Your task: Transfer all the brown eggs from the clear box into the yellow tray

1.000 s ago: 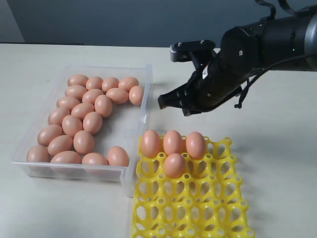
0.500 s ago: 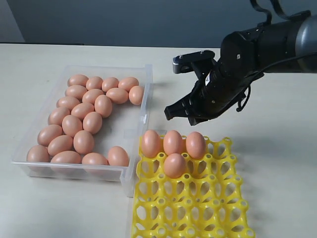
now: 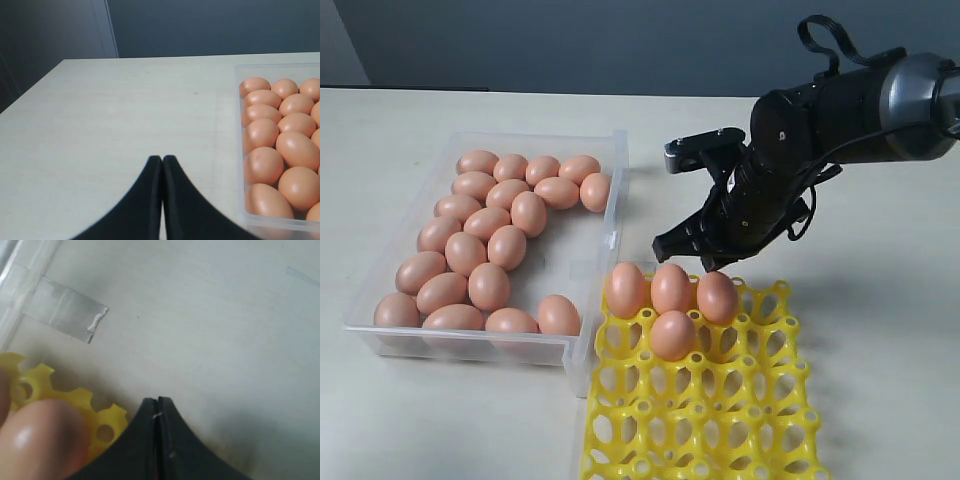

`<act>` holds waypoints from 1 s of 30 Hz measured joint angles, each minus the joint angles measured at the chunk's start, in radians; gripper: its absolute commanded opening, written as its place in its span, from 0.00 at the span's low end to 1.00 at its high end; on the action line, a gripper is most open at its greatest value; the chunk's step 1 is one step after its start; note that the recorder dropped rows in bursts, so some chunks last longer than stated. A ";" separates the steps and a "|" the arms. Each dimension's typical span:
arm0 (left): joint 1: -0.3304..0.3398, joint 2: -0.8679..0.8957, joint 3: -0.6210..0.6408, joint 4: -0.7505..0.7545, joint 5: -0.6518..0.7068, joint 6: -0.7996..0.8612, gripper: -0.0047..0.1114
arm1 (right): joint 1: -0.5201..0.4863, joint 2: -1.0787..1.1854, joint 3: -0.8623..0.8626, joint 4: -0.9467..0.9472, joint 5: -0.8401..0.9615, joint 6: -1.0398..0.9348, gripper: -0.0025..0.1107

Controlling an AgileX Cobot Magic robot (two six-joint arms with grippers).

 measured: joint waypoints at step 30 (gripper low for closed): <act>0.000 0.000 0.000 0.000 0.000 0.000 0.04 | 0.000 -0.072 0.000 0.006 0.062 -0.014 0.02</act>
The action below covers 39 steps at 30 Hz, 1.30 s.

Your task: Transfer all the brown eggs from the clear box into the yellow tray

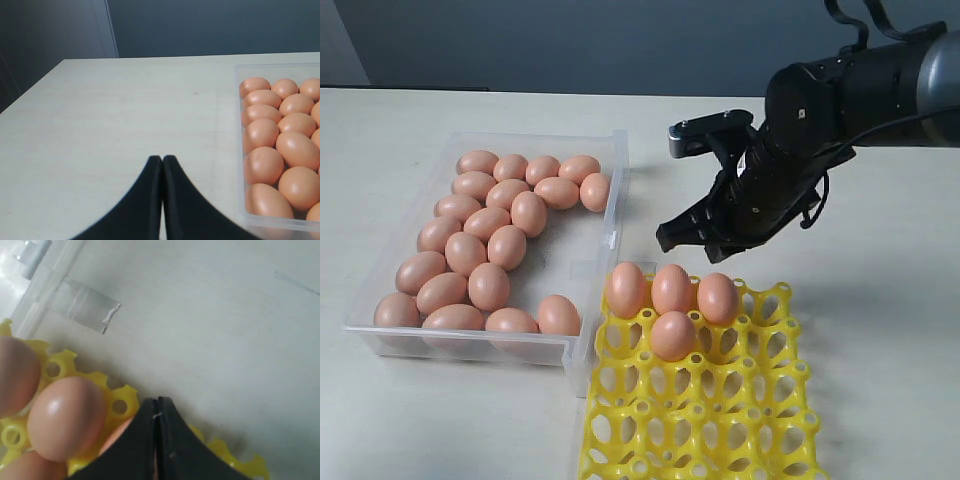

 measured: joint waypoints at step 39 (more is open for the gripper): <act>0.000 0.000 0.000 0.000 0.000 0.000 0.04 | 0.068 -0.093 0.187 0.062 -0.039 -0.064 0.02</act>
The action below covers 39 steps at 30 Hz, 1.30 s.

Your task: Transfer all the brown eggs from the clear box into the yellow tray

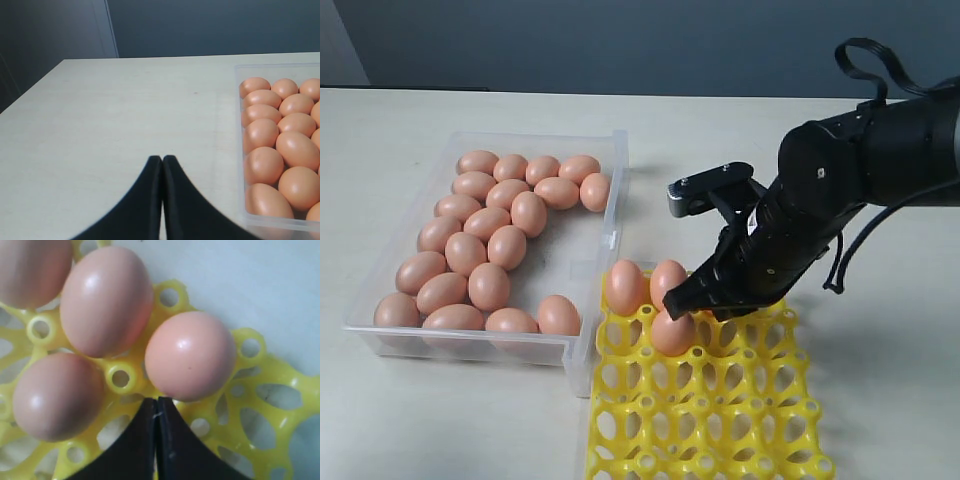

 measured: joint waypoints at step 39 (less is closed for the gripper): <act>0.000 0.000 0.000 0.000 0.000 0.000 0.04 | 0.072 -0.033 0.000 0.155 -0.208 -0.192 0.02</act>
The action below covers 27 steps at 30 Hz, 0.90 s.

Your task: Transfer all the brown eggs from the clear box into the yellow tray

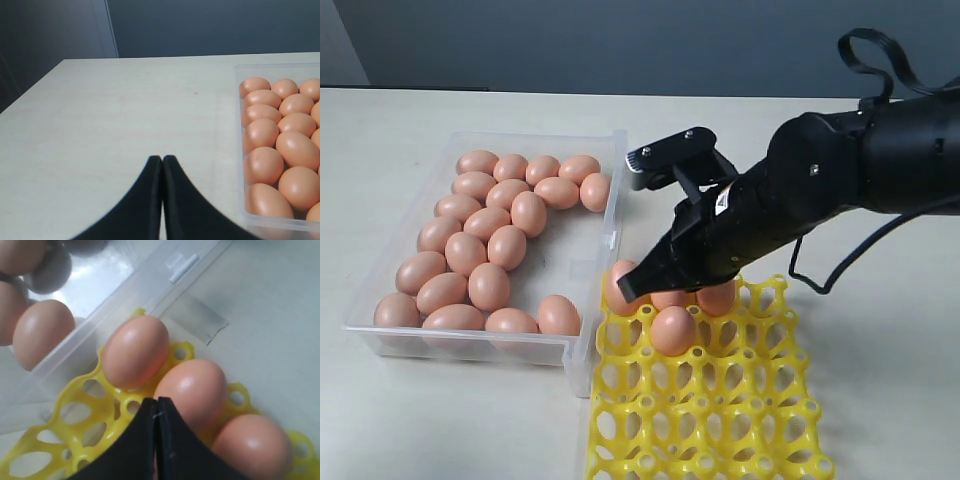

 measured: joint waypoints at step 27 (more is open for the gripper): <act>0.000 0.000 0.000 0.000 0.000 0.000 0.04 | 0.002 0.009 -0.006 0.003 -0.116 -0.002 0.02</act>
